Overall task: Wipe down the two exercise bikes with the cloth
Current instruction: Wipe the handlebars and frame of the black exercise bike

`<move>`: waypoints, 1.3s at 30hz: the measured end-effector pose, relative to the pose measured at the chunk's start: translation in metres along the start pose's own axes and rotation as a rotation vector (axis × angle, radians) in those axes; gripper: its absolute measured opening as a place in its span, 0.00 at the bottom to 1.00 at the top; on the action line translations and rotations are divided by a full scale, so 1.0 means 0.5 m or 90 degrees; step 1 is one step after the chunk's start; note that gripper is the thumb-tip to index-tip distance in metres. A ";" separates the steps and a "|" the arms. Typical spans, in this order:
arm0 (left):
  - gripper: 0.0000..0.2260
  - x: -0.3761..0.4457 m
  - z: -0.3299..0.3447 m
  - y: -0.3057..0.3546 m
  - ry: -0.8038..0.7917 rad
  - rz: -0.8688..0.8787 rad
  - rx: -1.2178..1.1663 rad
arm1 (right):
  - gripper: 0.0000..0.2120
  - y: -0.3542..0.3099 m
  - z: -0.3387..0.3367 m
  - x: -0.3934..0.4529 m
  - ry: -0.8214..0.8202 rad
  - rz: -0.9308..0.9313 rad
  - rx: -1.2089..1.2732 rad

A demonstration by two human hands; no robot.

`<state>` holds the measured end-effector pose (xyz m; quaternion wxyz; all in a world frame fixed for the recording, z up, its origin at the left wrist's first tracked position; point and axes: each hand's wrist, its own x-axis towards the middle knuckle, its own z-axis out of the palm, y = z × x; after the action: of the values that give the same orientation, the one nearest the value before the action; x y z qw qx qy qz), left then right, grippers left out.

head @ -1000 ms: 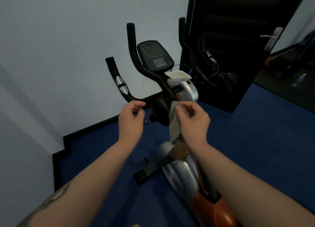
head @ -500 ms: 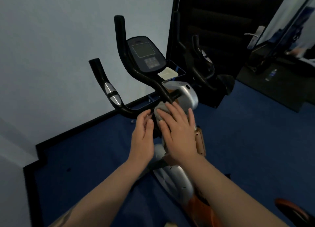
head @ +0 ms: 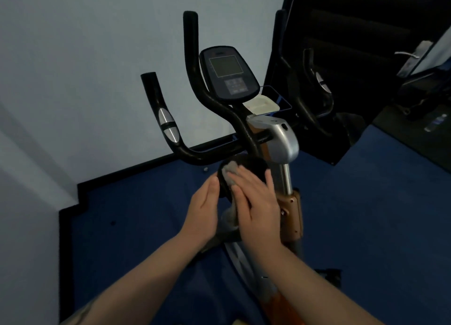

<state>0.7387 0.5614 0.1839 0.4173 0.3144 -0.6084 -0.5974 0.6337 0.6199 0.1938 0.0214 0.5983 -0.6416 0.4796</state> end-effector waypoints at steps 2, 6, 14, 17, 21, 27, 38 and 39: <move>0.16 -0.001 0.002 0.003 0.007 0.006 -0.010 | 0.14 0.006 -0.007 -0.011 0.007 -0.023 -0.040; 0.19 0.005 0.014 0.014 0.048 -0.006 -0.041 | 0.13 -0.006 0.007 0.023 0.060 -0.010 -0.048; 0.15 0.000 0.025 0.022 0.105 -0.050 -0.080 | 0.10 -0.022 0.011 0.040 0.033 0.021 0.057; 0.17 -0.009 0.021 0.026 0.127 -0.085 -0.112 | 0.12 -0.020 0.011 0.025 0.018 0.017 0.061; 0.18 -0.008 0.016 0.038 0.153 -0.071 -0.086 | 0.13 0.007 -0.021 0.012 -0.042 -0.113 0.015; 0.15 0.033 0.038 0.065 0.175 -0.007 0.004 | 0.10 0.067 -0.083 0.128 0.010 -0.216 -0.135; 0.14 0.040 0.072 0.046 0.255 0.014 0.245 | 0.12 0.079 -0.065 0.135 -0.201 0.033 0.029; 0.14 0.039 0.073 0.046 0.255 0.013 0.255 | 0.11 0.079 -0.064 0.129 -0.193 0.050 0.064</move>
<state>0.7003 0.5632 0.2116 0.4644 0.4965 -0.6229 -0.3871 0.5669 0.5851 0.2267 -0.1243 0.6385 -0.6357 0.4157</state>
